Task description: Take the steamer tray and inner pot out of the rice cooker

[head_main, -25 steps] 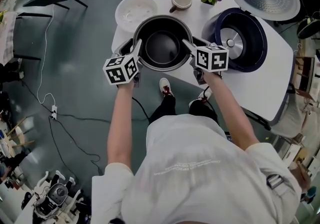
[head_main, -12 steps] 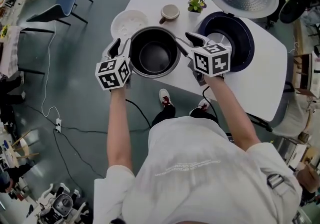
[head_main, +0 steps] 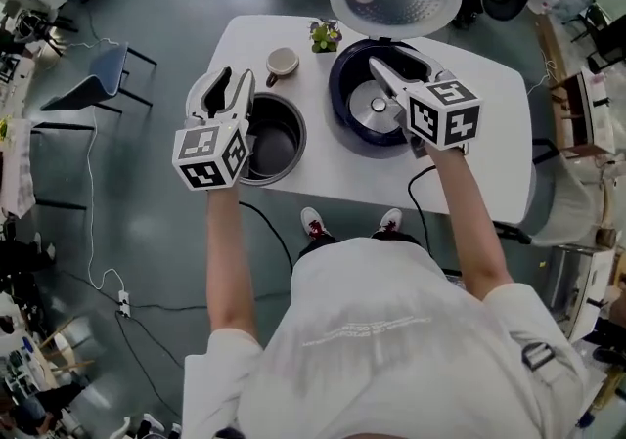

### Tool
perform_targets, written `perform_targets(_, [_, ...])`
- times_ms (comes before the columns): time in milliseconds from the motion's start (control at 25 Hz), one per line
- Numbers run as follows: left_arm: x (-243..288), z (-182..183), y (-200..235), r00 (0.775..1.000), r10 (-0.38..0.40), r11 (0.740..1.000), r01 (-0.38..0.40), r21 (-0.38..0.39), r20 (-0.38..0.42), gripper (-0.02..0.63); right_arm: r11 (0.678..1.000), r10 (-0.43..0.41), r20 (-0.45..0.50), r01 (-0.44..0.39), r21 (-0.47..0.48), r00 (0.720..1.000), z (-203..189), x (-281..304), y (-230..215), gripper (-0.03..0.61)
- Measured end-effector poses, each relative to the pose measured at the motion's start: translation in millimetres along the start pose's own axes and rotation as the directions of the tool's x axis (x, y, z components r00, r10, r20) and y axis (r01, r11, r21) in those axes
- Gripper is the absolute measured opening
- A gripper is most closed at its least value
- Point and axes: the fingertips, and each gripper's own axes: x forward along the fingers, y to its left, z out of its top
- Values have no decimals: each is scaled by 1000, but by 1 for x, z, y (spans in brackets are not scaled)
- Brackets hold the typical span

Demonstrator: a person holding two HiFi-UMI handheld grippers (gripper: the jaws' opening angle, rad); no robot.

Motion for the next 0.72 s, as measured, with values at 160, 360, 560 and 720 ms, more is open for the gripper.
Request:
perform_targets(160, [23, 36, -53, 994, -105, 992, 102, 71, 40, 158, 991, -103, 44, 106, -76, 994, 14, -48, -45, 190])
perform_targets(360, [45, 64, -117, 970, -237, 962, 226, 154, 61, 153, 973, -215, 104, 221, -57, 971, 19, -105, -92, 172])
perform_targets(560, [56, 80, -166, 948, -311, 939, 294, 181, 74, 149, 954, -295, 137, 300, -14, 946, 17, -151, -124, 166])
perform_targets(720, [59, 86, -186, 936, -341, 927, 319, 197, 85, 138, 950, -300, 174, 311, -36, 938, 18, -170, -130, 148])
